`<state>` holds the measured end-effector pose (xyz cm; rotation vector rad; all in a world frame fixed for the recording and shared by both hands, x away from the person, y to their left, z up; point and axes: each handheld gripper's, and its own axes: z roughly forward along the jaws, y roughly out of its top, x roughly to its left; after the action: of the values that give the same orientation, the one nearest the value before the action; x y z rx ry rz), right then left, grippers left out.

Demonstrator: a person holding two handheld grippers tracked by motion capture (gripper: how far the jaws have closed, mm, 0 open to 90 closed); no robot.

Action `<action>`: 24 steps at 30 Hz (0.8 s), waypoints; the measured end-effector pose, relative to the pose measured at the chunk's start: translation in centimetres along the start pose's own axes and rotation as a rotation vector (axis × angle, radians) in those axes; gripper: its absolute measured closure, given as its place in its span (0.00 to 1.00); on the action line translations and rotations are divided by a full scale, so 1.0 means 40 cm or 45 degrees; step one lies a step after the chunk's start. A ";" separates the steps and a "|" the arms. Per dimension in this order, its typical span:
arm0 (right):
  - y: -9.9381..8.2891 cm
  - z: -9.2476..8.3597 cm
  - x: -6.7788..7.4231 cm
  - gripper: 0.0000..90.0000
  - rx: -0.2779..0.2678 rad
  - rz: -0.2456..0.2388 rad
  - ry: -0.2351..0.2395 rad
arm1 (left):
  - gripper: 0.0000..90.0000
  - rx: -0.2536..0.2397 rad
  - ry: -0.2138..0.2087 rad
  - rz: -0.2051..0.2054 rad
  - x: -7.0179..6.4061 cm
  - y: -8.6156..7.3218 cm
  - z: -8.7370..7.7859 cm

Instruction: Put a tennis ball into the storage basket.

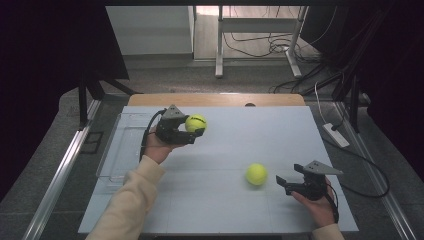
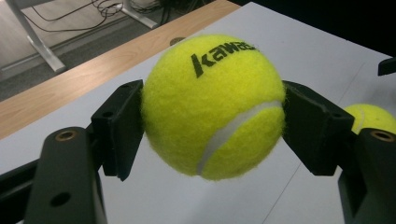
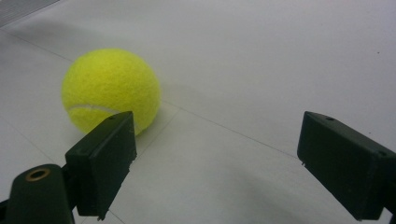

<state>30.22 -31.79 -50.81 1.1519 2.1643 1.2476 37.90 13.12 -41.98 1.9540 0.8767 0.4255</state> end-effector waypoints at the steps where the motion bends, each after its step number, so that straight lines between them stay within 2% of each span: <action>1: 0.000 0.000 0.000 0.13 -0.001 0.001 0.002 | 0.30 -0.002 0.007 -0.007 0.006 -0.001 -0.004; 24: 0.000 0.001 0.000 0.13 -0.001 0.002 0.000 | 0.30 -0.018 0.056 -0.033 0.044 -0.012 -0.038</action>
<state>30.23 -31.76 -50.83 1.1538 2.1629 1.2492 37.99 15.47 -41.70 1.9245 0.9238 0.4596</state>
